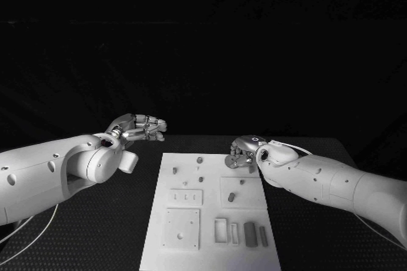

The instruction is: Assemble the parts on the task board

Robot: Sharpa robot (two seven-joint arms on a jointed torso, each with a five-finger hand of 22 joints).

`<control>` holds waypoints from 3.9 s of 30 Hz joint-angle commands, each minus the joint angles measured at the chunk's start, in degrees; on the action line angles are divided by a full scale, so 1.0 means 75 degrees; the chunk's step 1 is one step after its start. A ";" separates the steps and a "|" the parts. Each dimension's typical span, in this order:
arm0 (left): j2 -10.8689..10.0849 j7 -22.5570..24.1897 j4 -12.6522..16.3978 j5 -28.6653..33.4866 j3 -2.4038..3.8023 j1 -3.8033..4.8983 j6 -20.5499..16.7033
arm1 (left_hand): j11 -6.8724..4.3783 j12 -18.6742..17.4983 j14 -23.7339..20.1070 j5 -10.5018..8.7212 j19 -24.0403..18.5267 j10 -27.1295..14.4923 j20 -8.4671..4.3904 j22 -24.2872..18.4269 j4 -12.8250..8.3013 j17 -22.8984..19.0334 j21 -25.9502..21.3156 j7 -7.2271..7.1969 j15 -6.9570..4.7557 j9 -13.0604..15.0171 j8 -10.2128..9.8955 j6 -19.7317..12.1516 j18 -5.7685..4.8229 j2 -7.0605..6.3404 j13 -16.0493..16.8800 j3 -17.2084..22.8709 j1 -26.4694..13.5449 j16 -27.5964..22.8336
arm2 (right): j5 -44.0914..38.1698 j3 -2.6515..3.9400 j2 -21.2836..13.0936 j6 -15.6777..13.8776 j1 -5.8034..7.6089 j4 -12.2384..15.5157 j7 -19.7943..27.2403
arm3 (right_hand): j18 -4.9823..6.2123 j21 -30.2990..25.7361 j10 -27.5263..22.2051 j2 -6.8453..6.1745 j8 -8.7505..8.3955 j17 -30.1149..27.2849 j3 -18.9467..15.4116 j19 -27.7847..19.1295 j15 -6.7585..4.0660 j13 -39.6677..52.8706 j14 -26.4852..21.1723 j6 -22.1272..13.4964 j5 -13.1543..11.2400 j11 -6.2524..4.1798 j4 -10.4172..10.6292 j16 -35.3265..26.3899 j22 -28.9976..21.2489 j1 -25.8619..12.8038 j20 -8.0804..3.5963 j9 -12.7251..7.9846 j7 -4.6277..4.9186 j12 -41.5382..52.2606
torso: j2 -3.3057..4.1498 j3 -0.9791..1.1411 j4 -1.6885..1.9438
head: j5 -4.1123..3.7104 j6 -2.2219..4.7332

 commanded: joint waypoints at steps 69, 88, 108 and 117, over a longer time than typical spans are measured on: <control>-0.0009 0.0064 0.0011 -0.0030 0.0010 0.0008 0.0055 | 0.0071 -0.0095 0.0067 -0.0044 0.0048 -0.0012 -0.0021 0.0027 0.0004 0.0039 -0.0083 0.0014 0.0011 0.0031 -0.0053 -0.0011 -0.0010 -0.0035 0.0028 -0.0039 -0.0052 -0.0066 | -0.0068 -0.0153 0.0157 0.1752 -0.0125 -0.0172 0.0138 | 0.0230 0.0138 0.0287 0.0505 -0.0330 -0.0155 0.0789 -0.0379 0.0054 0.0245 -0.0398 -0.0207 0.0054 0.0008 -0.0084 0.0138 0.0142 -0.0190 0.0120 -0.0161 0.0054 -0.0564 | 0.0008 0.0005 -0.0004 | 0.0000 -0.0030; -0.0026 0.0059 0.0035 -0.0030 0.0009 0.0009 0.0035 | 0.0072 -0.0106 0.0069 -0.0044 0.0050 -0.0015 -0.0021 0.0031 0.0003 0.0046 -0.0092 0.0019 0.0011 0.0037 -0.0062 -0.0013 -0.0010 -0.0039 0.0032 -0.0039 -0.0051 -0.0074 | -0.0674 -0.0160 0.0205 0.1852 -0.0125 -0.0098 -0.0198 | 0.0232 0.0163 0.0370 0.0302 -0.0165 -0.0192 0.0553 -0.0515 0.0056 0.0603 -0.0559 0.0162 0.0054 -0.0001 -0.0074 0.0201 0.0124 0.0316 0.0227 -0.0138 -0.0011 -0.0521 | 0.0005 0.0004 -0.0005 | -0.0011 -0.0061; -0.0042 0.0059 0.0043 -0.0030 0.0009 0.0010 0.0015 | 0.0076 -0.0120 0.0072 -0.0044 0.0054 -0.0020 -0.0021 0.0036 0.0002 0.0054 -0.0101 0.0027 0.0012 0.0043 -0.0074 -0.0021 -0.0010 -0.0043 0.0035 -0.0039 -0.0051 -0.0084 | -0.0520 -0.0159 0.0136 0.1558 -0.0086 0.0115 -0.0193 | 0.0233 0.0305 0.0252 0.0490 -0.0089 -0.0208 0.0465 -0.0365 -0.0141 0.2461 -0.0456 0.0425 0.0054 -0.0211 -0.0067 0.0486 0.0125 0.0218 0.0164 -0.0136 -0.0112 0.0223 | 0.0000 -0.0003 -0.0006 | -0.0003 -0.0040; -0.0065 0.0059 0.0058 -0.0030 0.0009 0.0012 0.0011 | 0.0077 -0.0124 0.0073 -0.0044 0.0055 -0.0019 -0.0021 0.0037 0.0001 0.0058 -0.0105 0.0026 0.0012 0.0046 -0.0076 -0.0020 -0.0010 -0.0044 0.0038 -0.0038 -0.0049 -0.0088 | -0.0714 -0.0157 0.0039 0.1171 0.0022 0.0350 -0.0364 | 0.0233 0.0359 0.0309 0.0479 -0.0074 -0.0227 0.0488 -0.0292 -0.0185 0.2686 -0.0384 0.0468 0.0053 -0.0256 -0.0069 0.0530 0.0127 0.0195 0.0115 -0.0118 -0.0135 0.0281 | 0.0004 0.0001 -0.0012 | 0.0020 -0.0005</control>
